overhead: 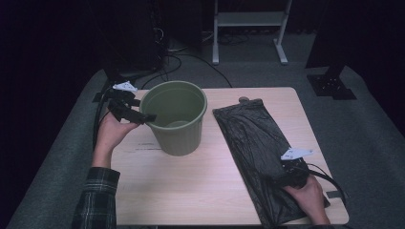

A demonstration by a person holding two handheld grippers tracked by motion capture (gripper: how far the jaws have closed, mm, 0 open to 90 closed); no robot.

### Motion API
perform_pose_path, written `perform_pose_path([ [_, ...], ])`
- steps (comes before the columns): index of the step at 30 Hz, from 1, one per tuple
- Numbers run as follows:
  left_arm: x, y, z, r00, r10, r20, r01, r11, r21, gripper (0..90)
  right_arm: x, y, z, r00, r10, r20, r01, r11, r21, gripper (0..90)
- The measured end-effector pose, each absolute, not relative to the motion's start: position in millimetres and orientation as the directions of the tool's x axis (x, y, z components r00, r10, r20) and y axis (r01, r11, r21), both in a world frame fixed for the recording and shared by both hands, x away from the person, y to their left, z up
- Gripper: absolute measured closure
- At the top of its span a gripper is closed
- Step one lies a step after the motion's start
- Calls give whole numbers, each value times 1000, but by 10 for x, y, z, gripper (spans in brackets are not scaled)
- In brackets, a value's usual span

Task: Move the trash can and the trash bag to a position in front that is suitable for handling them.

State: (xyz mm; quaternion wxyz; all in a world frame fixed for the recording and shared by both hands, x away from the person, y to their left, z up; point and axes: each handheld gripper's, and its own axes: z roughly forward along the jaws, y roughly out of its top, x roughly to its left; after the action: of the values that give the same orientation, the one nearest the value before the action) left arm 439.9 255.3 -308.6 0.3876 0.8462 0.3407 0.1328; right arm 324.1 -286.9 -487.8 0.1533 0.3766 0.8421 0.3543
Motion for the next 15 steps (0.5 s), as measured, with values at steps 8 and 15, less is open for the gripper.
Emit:
perform_pose_path([
  [8, 4276, 2414, -3114, 770, 635, -60, 454, -480, 751, 0, 3241, -2871, -4879, -668, 744, 9, 526, 464, 712, 0],
  [15, 4180, 2306, -3135, 786, 615, -60, 437, -485, 757, 0, 3242, -2872, -4879, -670, 742, 8, 525, 466, 712, 0],
])
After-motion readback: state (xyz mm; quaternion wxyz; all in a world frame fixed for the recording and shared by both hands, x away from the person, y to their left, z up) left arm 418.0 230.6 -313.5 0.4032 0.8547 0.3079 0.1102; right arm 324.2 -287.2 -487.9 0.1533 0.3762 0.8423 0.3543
